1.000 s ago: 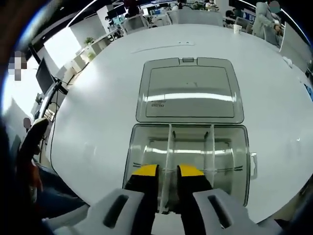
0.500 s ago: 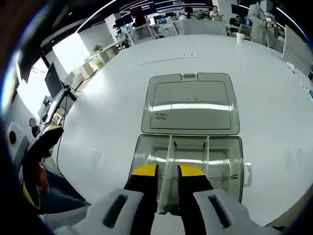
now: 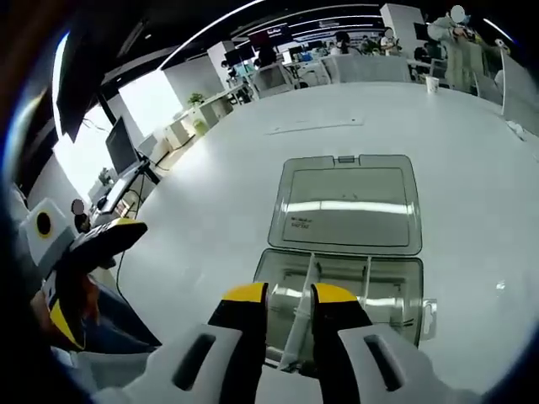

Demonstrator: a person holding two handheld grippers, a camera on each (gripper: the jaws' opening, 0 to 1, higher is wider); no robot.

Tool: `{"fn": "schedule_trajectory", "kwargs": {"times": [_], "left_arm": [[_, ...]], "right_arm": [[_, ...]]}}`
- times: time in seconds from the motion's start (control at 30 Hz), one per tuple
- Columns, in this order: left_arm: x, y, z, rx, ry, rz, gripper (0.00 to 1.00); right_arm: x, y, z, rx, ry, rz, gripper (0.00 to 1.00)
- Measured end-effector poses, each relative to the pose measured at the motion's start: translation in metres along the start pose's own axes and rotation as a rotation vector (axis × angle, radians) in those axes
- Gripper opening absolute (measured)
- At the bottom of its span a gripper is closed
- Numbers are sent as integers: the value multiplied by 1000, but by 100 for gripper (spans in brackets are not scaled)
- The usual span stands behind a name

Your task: Insert the divider into the dual guide fixture by aligning both edges with the guide slots and pushing it downward to the bottom, including one-sided entry, uneven engagement, binding, and posture correction.

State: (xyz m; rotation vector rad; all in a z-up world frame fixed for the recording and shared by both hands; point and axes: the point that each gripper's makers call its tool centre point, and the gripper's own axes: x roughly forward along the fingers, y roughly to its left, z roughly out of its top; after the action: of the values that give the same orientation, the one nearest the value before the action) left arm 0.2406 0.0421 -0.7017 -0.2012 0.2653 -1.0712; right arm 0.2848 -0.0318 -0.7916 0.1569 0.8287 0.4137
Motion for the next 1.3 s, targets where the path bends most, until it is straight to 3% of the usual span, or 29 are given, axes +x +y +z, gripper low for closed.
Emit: {"fn": "schedule_trajectory", "kwargs": {"times": [0.27, 0.4, 0.63, 0.8, 0.93, 1.03, 1.13, 1.3], "left_arm": [[8, -4, 1, 3, 8, 0, 69], [12, -8, 1, 7, 11, -3, 70], [22, -16, 1, 11, 12, -12, 70], [31, -24, 0, 14, 17, -25, 70], [37, -30, 3, 17, 19, -32, 70], [42, -35, 4, 23, 22, -37, 70], [48, -38, 4, 29, 31, -42, 70], [58, -46, 5, 32, 38, -51, 70]], "right_arm": [[-11, 5, 6, -43, -36, 61, 25], [-23, 6, 16, -58, -110, 110, 31], [-53, -10, 18, -71, -160, 122, 38], [-78, -24, 24, -113, -245, 126, 40], [-105, -43, 29, -160, -344, 109, 46], [-128, -67, 28, -227, -404, 51, 43], [-142, -94, 21, -228, -400, -14, 35], [-155, -135, 5, -161, -344, -105, 32]]}}
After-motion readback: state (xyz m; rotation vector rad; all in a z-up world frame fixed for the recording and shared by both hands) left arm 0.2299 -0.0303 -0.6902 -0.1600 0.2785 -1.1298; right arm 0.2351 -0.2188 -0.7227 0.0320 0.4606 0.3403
